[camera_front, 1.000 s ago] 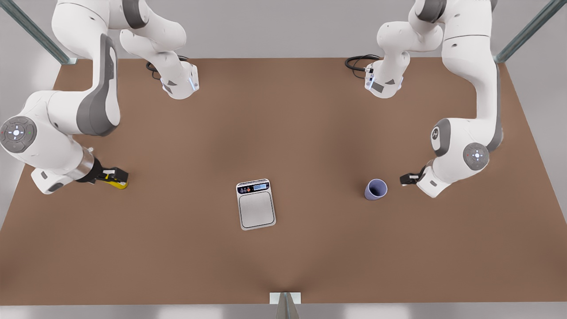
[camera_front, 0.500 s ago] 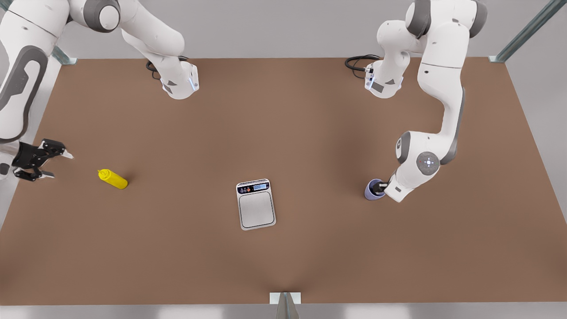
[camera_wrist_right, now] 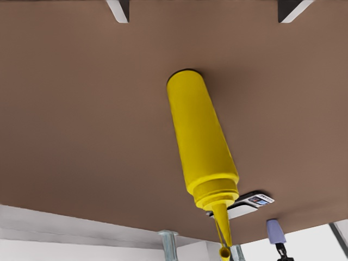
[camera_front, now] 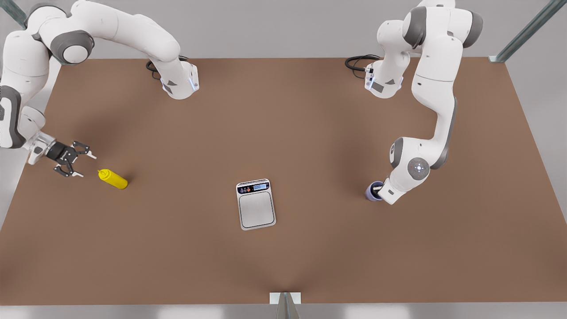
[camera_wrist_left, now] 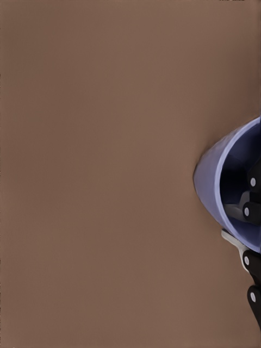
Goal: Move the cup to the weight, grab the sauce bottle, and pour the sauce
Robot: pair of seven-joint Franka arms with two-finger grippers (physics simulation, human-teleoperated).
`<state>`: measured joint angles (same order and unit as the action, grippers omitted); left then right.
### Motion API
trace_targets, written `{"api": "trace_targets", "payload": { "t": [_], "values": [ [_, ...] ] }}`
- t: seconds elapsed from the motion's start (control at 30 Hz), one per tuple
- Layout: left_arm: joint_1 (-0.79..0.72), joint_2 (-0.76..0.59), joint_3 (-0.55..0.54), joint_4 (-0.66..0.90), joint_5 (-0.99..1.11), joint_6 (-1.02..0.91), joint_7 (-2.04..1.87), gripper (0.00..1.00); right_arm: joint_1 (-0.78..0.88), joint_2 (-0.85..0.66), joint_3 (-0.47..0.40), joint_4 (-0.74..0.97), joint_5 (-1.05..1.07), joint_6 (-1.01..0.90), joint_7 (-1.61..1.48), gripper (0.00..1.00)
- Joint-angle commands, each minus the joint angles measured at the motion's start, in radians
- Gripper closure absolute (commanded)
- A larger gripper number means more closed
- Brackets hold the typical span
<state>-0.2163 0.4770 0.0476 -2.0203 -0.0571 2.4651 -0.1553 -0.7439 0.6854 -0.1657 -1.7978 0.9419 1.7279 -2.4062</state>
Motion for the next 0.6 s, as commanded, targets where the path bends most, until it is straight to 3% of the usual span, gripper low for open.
{"api": "trace_targets", "payload": {
  "t": [0.0,0.4,0.57],
  "values": [
    [0.000,0.000,0.000,0.000,0.000,-0.002,0.000,0.79,0.000,0.005,0.002,0.000,0.006,-0.001,-0.004,0.00],
    [0.000,-0.011,-0.002,0.015,-0.013,-0.002,-0.015,0.79,0.011,0.060,0.035,0.008,0.032,-0.024,-0.093,0.00],
    [-0.051,-0.009,-0.005,0.044,-0.118,-0.003,-0.052,0.79,0.012,0.082,0.060,0.012,0.038,-0.016,-0.102,0.00]
  ]
}}
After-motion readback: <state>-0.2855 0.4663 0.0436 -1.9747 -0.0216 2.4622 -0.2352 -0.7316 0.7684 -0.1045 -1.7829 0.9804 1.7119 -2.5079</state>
